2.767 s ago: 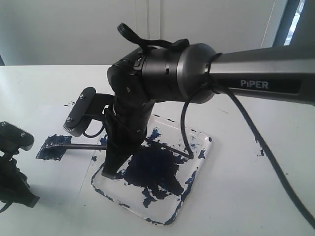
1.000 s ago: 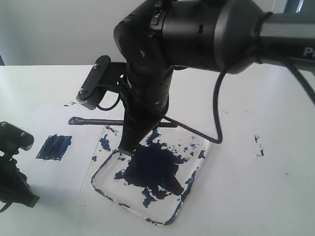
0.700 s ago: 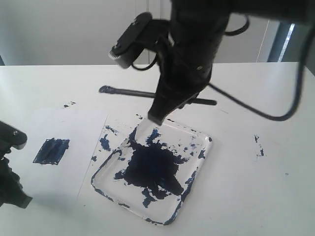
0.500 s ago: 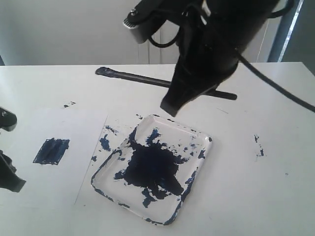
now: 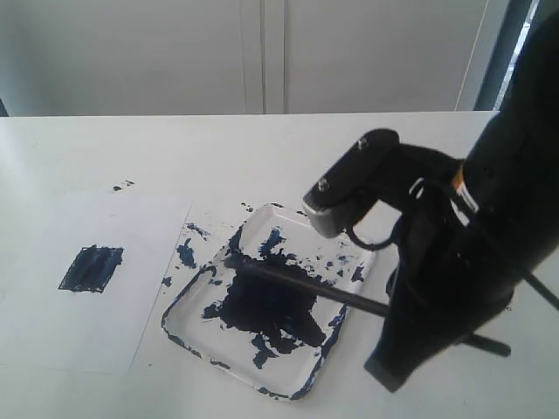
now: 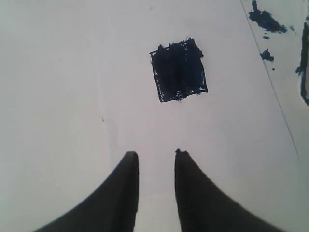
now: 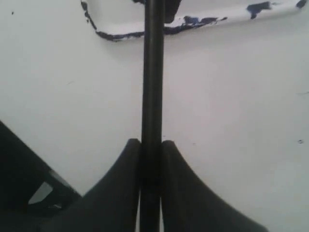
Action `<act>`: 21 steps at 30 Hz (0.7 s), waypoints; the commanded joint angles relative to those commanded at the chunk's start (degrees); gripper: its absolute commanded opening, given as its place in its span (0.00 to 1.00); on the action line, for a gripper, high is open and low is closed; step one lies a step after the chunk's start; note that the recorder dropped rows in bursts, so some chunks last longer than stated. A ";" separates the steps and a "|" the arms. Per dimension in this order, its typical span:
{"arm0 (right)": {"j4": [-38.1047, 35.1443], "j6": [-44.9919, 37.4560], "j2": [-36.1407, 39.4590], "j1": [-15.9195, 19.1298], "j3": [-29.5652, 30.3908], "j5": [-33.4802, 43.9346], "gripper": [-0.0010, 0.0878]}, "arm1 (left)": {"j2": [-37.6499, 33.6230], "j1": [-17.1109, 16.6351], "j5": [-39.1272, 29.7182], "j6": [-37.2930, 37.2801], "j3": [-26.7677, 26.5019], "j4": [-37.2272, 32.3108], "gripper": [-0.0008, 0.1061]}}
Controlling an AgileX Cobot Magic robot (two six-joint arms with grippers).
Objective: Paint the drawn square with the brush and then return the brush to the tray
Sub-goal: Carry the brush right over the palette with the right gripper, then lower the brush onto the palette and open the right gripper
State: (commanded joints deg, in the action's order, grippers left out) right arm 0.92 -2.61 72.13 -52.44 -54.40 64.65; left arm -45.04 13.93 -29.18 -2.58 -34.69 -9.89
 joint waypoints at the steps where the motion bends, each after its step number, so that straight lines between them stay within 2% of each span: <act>1: 0.00 0.12 0.00 0.00 1.54 -1.38 0.01 | 1.30 0.00 -1.30 0.00 0.00 0.00 0.29; 7: 0.00 1.52 0.00 0.00 7.36 -9.47 0.01 | 9.33 0.00 -8.25 1.13 0.00 1.25 0.29; 13: 1.71 3.05 0.00 0.00 9.95 -16.12 0.01 | 16.19 0.00 -12.16 3.29 0.00 4.79 0.29; 17: 4.24 4.26 0.12 0.00 9.95 -15.91 0.01 | 20.46 0.00 -15.06 4.13 0.00 6.41 0.29; 21: 10.54 7.93 0.36 0.00 10.67 -15.33 0.01 | 23.63 0.00 -18.07 4.13 0.00 6.41 0.26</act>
State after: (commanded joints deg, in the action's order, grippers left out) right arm 11.46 5.32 72.48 -52.44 -43.72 49.32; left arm -21.40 13.93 -47.25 1.54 -34.69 -3.48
